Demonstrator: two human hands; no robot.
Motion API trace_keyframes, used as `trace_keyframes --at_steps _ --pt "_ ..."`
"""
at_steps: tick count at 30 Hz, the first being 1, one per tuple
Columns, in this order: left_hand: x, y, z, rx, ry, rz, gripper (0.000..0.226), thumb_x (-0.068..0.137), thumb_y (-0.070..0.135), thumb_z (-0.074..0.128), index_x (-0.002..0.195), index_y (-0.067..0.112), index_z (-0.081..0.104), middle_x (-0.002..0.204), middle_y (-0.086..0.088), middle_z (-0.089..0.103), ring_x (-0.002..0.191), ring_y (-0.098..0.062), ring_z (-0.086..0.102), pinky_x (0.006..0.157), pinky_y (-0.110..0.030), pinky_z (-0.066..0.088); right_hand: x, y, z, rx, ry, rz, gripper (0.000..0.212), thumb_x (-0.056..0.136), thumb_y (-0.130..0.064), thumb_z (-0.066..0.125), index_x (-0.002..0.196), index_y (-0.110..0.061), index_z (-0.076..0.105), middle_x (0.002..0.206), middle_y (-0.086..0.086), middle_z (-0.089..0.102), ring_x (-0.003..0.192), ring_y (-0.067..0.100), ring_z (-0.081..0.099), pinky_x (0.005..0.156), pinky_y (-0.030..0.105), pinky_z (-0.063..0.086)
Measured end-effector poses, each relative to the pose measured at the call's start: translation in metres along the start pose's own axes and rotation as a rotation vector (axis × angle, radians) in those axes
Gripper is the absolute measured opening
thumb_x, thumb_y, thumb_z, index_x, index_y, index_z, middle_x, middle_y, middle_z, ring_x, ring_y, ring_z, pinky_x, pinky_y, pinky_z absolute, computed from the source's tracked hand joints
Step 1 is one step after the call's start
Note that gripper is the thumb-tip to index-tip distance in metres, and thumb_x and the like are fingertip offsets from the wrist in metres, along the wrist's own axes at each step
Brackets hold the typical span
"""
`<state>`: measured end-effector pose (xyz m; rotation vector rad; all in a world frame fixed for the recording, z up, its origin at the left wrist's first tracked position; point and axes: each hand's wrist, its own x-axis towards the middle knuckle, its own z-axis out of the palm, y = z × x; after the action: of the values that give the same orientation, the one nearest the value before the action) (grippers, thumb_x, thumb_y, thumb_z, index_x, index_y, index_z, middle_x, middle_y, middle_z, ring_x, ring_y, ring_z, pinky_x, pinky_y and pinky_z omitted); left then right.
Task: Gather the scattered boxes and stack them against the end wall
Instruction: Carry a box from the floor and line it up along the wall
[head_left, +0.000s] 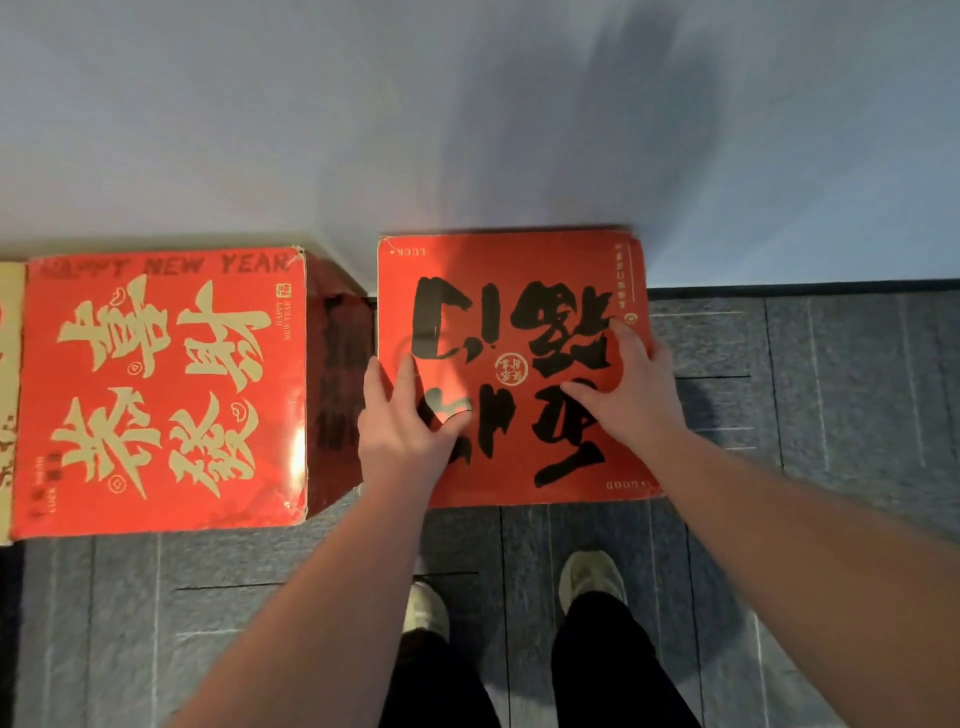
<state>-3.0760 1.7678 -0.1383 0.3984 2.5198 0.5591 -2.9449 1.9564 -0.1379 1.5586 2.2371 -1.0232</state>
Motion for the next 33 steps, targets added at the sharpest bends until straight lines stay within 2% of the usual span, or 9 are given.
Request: trace_keyframes --at_steps 8,11,15,22,27,33 --pt "-0.004 -0.006 -0.002 0.057 -0.022 0.008 0.093 0.072 0.046 0.078 0.149 0.027 0.029 0.152 -0.009 0.021 0.126 -0.035 0.041 0.096 -0.041 0.042 -0.001 0.003 0.008 -0.004 -0.033 -0.007 0.092 0.077 -0.048 0.075 0.149 -0.041 0.019 0.154 0.011 0.011 0.139 0.037 0.028 0.11 0.048 0.034" --pt "0.0 -0.01 -0.009 0.081 -0.064 -0.031 0.093 0.075 0.049 0.074 0.15 0.03 0.022 0.154 -0.007 0.015 0.131 -0.032 0.035 0.098 -0.04 0.041 -0.004 -0.003 0.015 0.0 -0.029 -0.014 0.092 0.077 -0.047 0.075 0.149 -0.042 0.018 0.155 0.009 0.009 0.139 0.036 0.027 0.109 0.048 0.035" --pt "0.0 -0.016 -0.016 0.166 -0.06 -0.036 0.094 0.076 0.053 0.071 0.15 0.031 0.019 0.154 -0.007 0.016 0.13 -0.032 0.036 0.098 -0.04 0.041 -0.007 -0.008 0.023 0.003 -0.033 -0.031 0.093 0.076 -0.048 0.075 0.149 -0.042 0.018 0.154 0.01 0.01 0.139 0.036 0.028 0.111 0.048 0.035" --pt "0.003 -0.031 -0.025 0.281 -0.012 -0.008 0.086 0.079 0.054 0.067 0.149 0.027 0.025 0.155 -0.01 0.017 0.135 -0.031 0.027 0.105 -0.041 0.032 -0.01 -0.022 0.038 0.004 -0.031 -0.045 0.095 0.075 -0.05 0.075 0.149 -0.043 0.016 0.154 0.009 0.012 0.139 0.035 0.029 0.111 0.051 0.034" --pt "0.008 -0.042 -0.038 0.303 -0.018 0.013 0.083 0.083 0.052 0.064 0.149 0.026 0.022 0.156 -0.008 0.015 0.14 -0.028 0.018 0.109 -0.039 0.027 -0.015 -0.036 0.05 0.015 -0.033 -0.06 0.094 0.077 -0.049 0.075 0.15 -0.041 0.016 0.155 0.012 0.01 0.14 0.035 0.028 0.111 0.047 0.033" --pt "0.006 -0.05 -0.043 0.322 -0.001 0.058 0.082 0.083 0.052 0.064 0.149 0.027 0.023 0.157 -0.007 0.016 0.143 -0.028 0.015 0.109 -0.042 0.027 -0.017 -0.042 0.051 -0.02 -0.021 -0.046 0.093 0.078 -0.048 0.073 0.151 -0.039 0.016 0.154 0.012 0.013 0.139 0.035 0.027 0.11 0.047 0.032"
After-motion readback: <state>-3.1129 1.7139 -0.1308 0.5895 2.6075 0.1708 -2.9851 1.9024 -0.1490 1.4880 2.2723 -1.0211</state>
